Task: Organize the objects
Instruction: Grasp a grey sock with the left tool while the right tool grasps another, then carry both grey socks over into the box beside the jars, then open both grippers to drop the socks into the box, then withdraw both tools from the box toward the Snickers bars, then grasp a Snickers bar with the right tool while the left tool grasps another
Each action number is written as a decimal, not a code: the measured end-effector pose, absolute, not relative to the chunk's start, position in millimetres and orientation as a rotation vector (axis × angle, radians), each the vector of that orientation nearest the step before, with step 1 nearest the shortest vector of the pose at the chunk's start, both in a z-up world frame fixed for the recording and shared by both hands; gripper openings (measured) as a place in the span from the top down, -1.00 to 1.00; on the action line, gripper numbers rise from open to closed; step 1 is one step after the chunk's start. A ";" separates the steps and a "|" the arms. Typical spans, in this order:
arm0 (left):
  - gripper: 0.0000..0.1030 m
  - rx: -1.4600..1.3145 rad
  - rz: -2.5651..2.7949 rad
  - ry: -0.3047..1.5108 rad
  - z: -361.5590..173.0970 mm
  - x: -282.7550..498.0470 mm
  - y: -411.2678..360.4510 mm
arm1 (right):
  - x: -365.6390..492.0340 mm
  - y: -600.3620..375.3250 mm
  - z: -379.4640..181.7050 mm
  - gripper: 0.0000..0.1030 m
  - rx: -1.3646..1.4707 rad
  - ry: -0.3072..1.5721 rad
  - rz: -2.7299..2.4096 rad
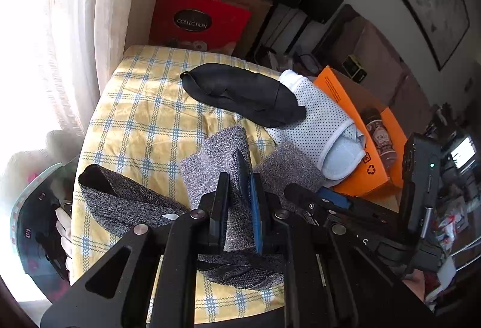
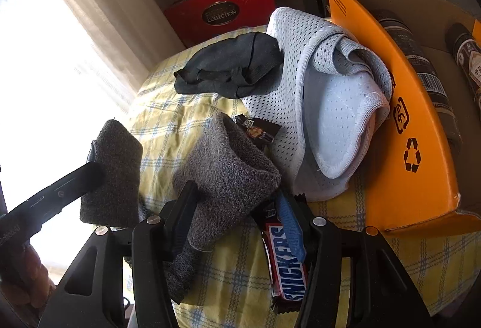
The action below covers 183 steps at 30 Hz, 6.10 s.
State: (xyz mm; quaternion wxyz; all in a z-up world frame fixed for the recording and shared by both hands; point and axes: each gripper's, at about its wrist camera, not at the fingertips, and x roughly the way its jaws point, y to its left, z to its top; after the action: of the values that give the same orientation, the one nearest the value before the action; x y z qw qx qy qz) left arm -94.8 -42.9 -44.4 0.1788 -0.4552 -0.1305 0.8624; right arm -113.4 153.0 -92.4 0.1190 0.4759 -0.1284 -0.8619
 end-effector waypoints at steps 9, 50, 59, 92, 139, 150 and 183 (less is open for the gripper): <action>0.76 -1.280 2.442 -0.374 -41.6 -94.2 -43.8 | -106.6 149.4 -80.0 0.56 1.321 -0.316 -2.535; 0.75 -1.059 2.296 -0.216 54.9 -94.6 103.4 | -65.5 282.9 47.3 0.68 1.064 -0.312 -2.747; 0.76 -1.046 2.246 -0.132 62.4 -106.7 176.9 | -65.7 334.9 37.3 0.68 1.131 -0.384 -2.805; 0.65 -1.225 2.254 0.087 -4.4 -172.7 300.5 | -91.7 386.4 -43.7 0.57 1.323 -0.605 -2.768; -1.00 -1.080 2.491 -0.055 40.4 -105.1 127.2 | -61.8 338.0 42.8 -1.00 1.138 -0.174 -3.019; -1.00 -1.037 2.553 0.026 48.7 -82.6 106.0 | -50.9 306.9 57.6 -1.00 1.079 -0.120 -3.010; -0.37 -1.198 2.588 -0.081 -19.9 -52.9 -8.5 | -19.9 177.4 -17.5 -0.13 1.178 0.017 -2.727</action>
State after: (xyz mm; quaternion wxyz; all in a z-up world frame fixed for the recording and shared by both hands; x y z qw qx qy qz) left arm -52.9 -8.5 -19.9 0.1437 -0.4156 -0.0281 0.8977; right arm -19.9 177.4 -17.5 0.0856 0.3950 0.0057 -0.9147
